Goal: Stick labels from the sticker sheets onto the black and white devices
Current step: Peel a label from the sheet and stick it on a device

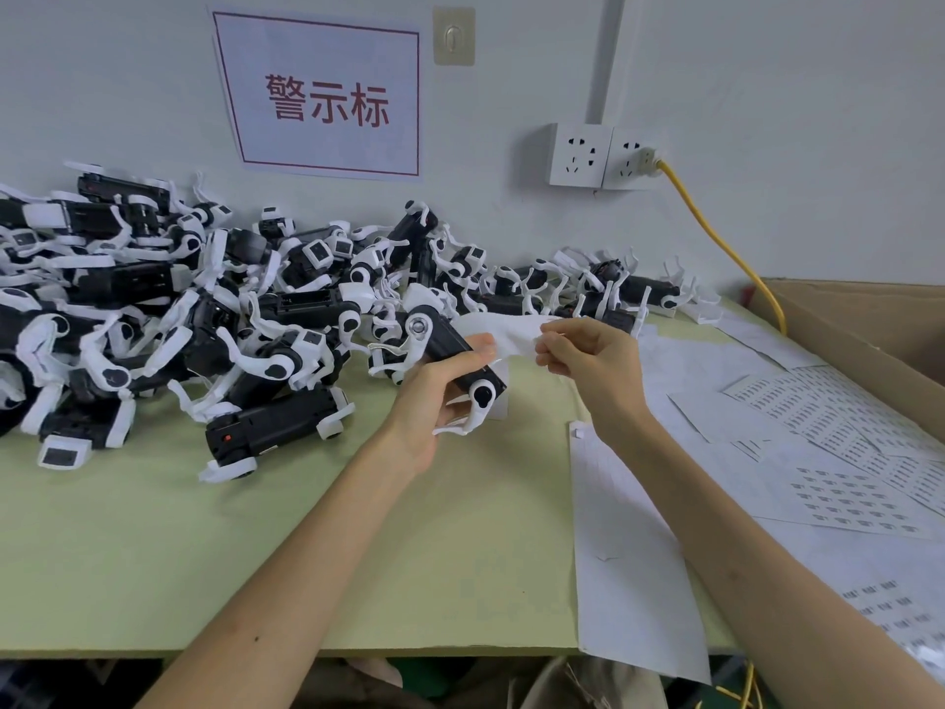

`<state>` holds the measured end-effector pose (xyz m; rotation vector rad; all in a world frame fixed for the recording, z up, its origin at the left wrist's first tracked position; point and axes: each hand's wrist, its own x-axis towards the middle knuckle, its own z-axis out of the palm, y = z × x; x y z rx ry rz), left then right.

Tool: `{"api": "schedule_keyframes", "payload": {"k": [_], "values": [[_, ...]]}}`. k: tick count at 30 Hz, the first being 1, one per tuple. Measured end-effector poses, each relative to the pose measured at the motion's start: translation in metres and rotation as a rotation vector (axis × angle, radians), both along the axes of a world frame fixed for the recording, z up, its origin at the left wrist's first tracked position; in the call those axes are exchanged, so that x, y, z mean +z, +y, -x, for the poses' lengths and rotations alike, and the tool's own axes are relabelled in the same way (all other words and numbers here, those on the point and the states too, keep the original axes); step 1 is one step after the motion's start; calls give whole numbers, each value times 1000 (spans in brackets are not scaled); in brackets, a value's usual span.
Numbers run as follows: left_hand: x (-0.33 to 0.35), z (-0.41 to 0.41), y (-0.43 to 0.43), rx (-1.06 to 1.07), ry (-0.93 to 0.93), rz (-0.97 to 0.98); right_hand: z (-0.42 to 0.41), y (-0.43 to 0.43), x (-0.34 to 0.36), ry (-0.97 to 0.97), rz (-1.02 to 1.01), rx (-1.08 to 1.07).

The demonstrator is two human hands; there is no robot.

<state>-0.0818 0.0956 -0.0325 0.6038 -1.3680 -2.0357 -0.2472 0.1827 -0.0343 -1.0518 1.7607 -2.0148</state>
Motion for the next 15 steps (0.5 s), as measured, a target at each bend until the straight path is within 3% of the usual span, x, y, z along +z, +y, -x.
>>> {"api": "schedule_keyframes", "payload": {"k": [10,15], "values": [[10,-7,-4,198,258,-6,-5,0,4,-12,39,38],[10,-11,-9,98,245,110,-10,3,7,-12,78,111]]}}
